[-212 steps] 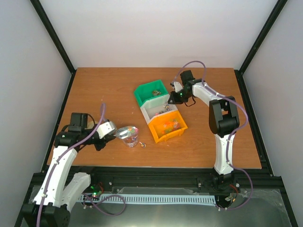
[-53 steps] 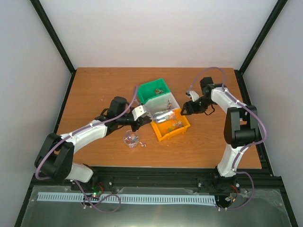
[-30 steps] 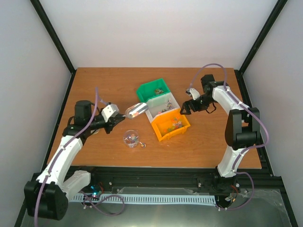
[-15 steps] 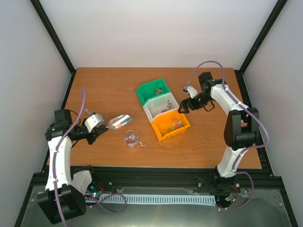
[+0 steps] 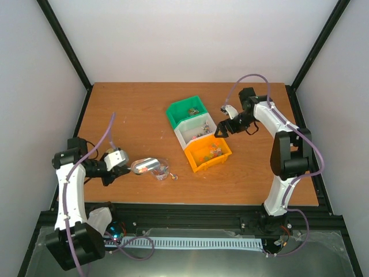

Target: Pack the candies

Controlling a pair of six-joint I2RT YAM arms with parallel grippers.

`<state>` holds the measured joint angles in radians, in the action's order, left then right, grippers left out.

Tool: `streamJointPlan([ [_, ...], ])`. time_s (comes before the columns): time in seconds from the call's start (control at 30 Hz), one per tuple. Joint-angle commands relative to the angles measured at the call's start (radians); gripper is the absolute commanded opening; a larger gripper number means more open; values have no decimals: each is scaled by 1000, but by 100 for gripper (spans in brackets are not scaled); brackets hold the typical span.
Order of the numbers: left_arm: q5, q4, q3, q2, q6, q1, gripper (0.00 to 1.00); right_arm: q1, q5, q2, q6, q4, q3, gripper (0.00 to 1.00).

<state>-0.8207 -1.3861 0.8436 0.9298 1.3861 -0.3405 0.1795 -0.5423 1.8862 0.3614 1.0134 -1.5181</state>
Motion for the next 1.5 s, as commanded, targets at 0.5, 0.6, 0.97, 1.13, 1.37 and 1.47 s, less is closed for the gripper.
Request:
streamJointPlan([
  [0.5,225,-113,170,89,15,111,1,6,-58,21,-45,-39,-51,100],
  [0.6,249,-96,188,112,-30,146,1,6,-59,15,-46,-38,-50,100],
  [0.97,341,-46,236,190,-159,294,1,5,-69,2,-46,-30,-50,100],
  [1.13,369,-35,260,230,-203,323,1,5,-74,-5,-46,-36,-40,100],
  [1.37,390,-46,287,254,-215,333,1,3,-75,-6,-40,-41,-33,100],
  [1.47,392,-57,292,253,-211,339,1,3,-77,-6,-39,-45,-34,100],
])
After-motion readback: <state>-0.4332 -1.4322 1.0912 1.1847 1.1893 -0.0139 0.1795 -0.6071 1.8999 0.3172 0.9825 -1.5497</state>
